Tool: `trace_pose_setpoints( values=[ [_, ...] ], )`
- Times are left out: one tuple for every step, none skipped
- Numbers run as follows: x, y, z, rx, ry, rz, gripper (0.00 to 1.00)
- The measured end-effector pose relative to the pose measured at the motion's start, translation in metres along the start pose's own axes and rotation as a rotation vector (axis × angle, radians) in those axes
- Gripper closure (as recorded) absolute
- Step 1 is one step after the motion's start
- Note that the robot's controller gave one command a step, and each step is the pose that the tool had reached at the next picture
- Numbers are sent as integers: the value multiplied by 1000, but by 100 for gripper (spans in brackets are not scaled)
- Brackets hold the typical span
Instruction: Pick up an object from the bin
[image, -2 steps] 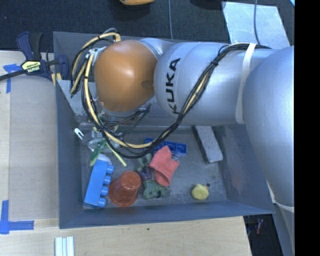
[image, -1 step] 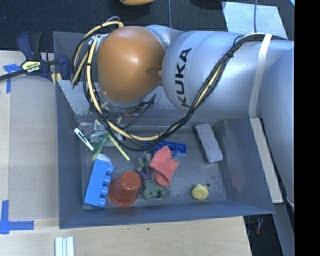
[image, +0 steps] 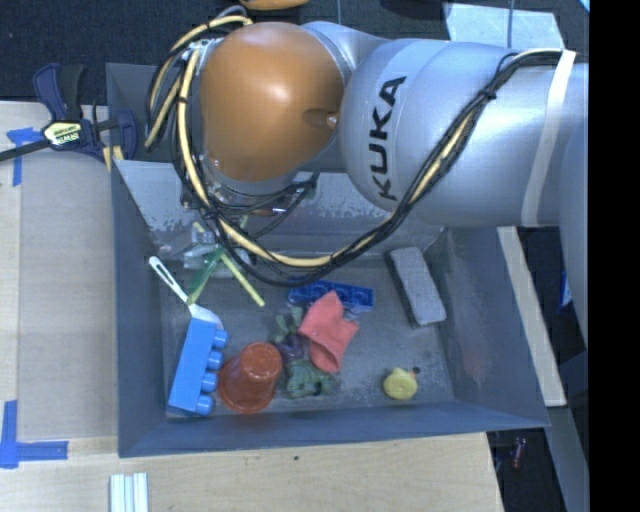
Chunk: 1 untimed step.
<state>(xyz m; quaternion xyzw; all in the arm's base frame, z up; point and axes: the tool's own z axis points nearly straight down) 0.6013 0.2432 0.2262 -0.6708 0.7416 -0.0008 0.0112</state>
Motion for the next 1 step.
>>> trace_pose_setpoints(
  values=[
    [0,0,-25,-1,-1,3,100]
  ],
)
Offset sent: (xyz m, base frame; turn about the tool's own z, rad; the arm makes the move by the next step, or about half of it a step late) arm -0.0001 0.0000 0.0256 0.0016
